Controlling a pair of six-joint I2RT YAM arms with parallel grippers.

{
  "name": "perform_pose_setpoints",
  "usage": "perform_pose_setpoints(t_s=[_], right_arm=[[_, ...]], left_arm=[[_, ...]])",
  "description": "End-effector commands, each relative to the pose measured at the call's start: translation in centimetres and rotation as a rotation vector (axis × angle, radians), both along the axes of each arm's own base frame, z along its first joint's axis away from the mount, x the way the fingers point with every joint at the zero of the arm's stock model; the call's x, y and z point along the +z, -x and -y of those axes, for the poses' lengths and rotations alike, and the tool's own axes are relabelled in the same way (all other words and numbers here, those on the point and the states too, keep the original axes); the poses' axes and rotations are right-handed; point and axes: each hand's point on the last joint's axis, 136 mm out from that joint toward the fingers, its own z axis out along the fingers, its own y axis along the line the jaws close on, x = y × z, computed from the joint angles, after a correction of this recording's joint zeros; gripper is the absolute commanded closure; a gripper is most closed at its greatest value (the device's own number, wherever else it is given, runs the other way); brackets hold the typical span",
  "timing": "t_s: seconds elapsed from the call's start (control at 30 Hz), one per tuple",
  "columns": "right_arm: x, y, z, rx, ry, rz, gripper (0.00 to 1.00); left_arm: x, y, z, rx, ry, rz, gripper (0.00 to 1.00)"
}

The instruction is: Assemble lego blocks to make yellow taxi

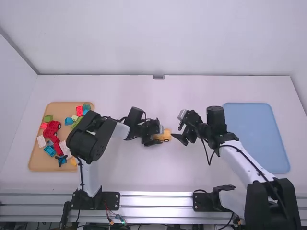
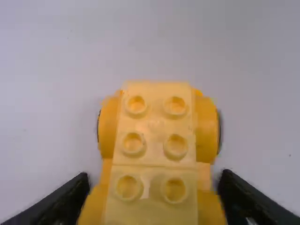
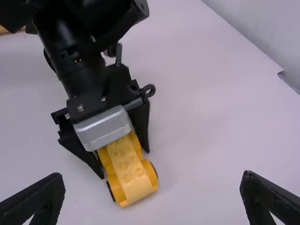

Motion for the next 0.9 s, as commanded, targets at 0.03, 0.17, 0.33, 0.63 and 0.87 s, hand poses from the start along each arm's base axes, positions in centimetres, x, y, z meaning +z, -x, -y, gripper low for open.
perform_pose_setpoints(t_s=[0.03,0.17,0.33,0.63,0.87], right_arm=[[-0.4,0.1,-0.1,-0.018,0.035,0.009,0.02],[-0.5,0.0,-0.2,-0.021,0.048,0.019,0.01],[-0.3,-0.1,-0.3,-0.019,0.044,0.028,0.02],[-0.1,-0.5,0.0,-0.032,0.040,0.042,0.01],[1.0,-1.0,-0.8,-0.013,0.023,0.108,0.01]], left_arm=[[-2.0,0.3,-1.5,0.036,-0.091,-0.009,0.03],[-1.3,0.1,-1.8,0.046,-0.089,-0.009,0.01],[2.8,0.0,-3.1,0.067,-0.035,-0.021,0.01],[10.2,0.7,-9.4,0.226,-0.010,-0.054,0.01],[13.7,1.7,-15.3,0.570,0.034,-0.237,0.01]])
